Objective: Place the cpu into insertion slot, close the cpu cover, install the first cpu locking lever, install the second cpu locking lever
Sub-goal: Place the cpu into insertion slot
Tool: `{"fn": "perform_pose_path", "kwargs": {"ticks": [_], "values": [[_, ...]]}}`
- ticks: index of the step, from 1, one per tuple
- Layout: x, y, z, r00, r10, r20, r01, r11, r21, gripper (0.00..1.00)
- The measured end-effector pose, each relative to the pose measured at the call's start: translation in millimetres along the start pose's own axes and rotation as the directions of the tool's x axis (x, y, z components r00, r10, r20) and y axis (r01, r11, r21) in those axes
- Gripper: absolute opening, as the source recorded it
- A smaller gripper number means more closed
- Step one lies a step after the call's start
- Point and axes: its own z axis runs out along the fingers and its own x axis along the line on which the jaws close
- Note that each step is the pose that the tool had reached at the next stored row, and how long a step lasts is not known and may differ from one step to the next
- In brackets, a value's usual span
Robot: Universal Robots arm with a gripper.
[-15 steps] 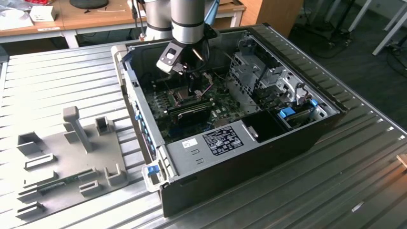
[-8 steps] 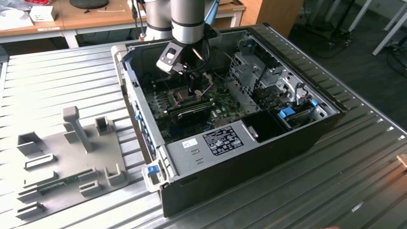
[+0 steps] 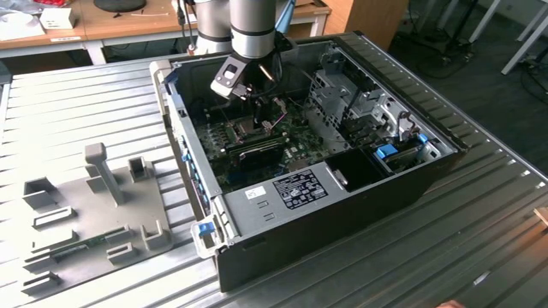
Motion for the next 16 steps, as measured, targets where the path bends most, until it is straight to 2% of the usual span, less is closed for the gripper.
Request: {"fn": "perform_pose_path", "kwargs": {"ticks": [3, 5, 6, 8, 9, 11, 12, 14, 15, 16], "values": [[0.0, 0.0, -0.1, 1.0, 0.0, 0.0, 0.0, 1.0, 0.0, 0.66], [0.0, 0.0, -0.1, 1.0, 0.0, 0.0, 0.0, 1.0, 0.0, 0.53], [0.0, 0.0, -0.2, 1.0, 0.0, 0.0, 0.0, 1.0, 0.0, 0.53], [0.0, 0.0, -0.2, 1.0, 0.0, 0.0, 0.0, 1.0, 0.0, 0.42], [0.0, 0.0, -0.2, 1.0, 0.0, 0.0, 0.0, 1.0, 0.0, 0.42], [0.0, 0.0, -0.3, 1.0, 0.0, 0.0, 0.0, 1.0, 0.0, 0.3], [0.0, 0.0, -0.3, 1.0, 0.0, 0.0, 0.0, 1.0, 0.0, 0.3], [0.0, 0.0, -0.4, 1.0, 0.0, 0.0, 0.0, 1.0, 0.0, 0.18], [0.0, 0.0, -0.4, 1.0, 0.0, 0.0, 0.0, 1.0, 0.0, 0.18], [0.0, 0.0, -0.5, 1.0, 0.0, 0.0, 0.0, 1.0, 0.0, 0.13]]}}
